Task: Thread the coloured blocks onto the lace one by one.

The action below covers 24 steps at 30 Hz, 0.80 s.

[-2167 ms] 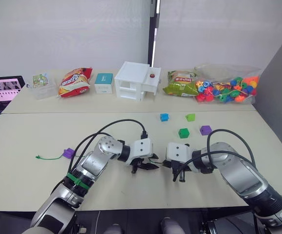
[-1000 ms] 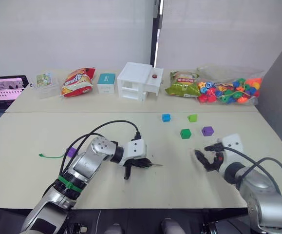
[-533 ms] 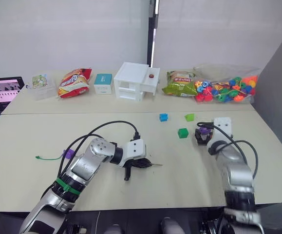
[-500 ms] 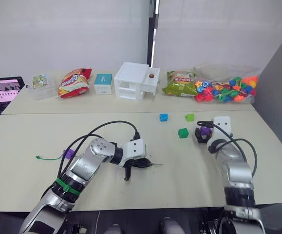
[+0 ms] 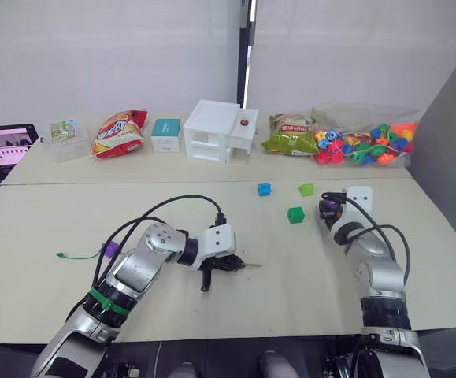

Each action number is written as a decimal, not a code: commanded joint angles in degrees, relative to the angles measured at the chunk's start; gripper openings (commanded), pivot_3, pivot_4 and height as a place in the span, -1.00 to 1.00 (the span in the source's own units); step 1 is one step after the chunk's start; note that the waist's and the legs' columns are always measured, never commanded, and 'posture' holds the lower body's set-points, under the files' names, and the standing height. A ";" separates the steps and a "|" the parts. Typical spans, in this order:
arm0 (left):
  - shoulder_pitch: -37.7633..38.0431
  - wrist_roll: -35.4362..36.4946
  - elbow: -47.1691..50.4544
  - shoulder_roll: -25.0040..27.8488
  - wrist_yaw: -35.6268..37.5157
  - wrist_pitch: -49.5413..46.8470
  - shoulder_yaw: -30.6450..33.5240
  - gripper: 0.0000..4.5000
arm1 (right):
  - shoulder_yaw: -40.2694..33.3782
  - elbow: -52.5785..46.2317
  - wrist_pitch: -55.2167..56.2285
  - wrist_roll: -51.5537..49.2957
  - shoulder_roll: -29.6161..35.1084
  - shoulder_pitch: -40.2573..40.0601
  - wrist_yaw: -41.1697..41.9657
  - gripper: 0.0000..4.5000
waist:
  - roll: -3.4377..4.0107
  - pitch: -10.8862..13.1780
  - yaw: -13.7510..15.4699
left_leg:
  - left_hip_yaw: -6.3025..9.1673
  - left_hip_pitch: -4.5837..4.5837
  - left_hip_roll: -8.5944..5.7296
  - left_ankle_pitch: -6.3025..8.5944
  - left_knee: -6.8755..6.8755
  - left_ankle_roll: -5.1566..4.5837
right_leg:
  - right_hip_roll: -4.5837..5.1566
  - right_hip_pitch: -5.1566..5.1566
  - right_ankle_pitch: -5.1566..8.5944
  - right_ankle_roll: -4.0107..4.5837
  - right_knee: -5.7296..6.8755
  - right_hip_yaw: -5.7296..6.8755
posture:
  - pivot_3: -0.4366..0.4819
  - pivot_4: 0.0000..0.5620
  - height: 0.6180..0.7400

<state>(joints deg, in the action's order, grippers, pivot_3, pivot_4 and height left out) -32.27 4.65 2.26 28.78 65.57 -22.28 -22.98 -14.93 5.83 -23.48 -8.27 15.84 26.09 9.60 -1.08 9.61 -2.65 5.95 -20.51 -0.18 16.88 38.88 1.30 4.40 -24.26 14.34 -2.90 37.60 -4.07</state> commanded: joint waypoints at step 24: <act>-1.22 1.41 1.11 2.86 1.82 0.36 3.00 -1.00 | 26.66 -48.60 -31.14 -1.53 -13.56 -31.02 -15.52 -0.48 | 0.12 -0.06 -0.27 | 0.11 0.11 0.07 0.00 -0.01 -0.01 | -0.10 0.10 0.02 0.01 -0.07 0.08 | -0.05 -0.47 1.00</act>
<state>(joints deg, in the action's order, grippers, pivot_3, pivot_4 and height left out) -32.74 4.88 1.42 31.21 67.12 -21.69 -21.27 11.43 -43.53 -56.17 -9.56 3.01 -4.51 -6.59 -0.96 9.55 -2.93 6.05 -20.39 -0.11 16.88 38.87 1.29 4.29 -24.16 14.36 -2.89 37.54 -3.99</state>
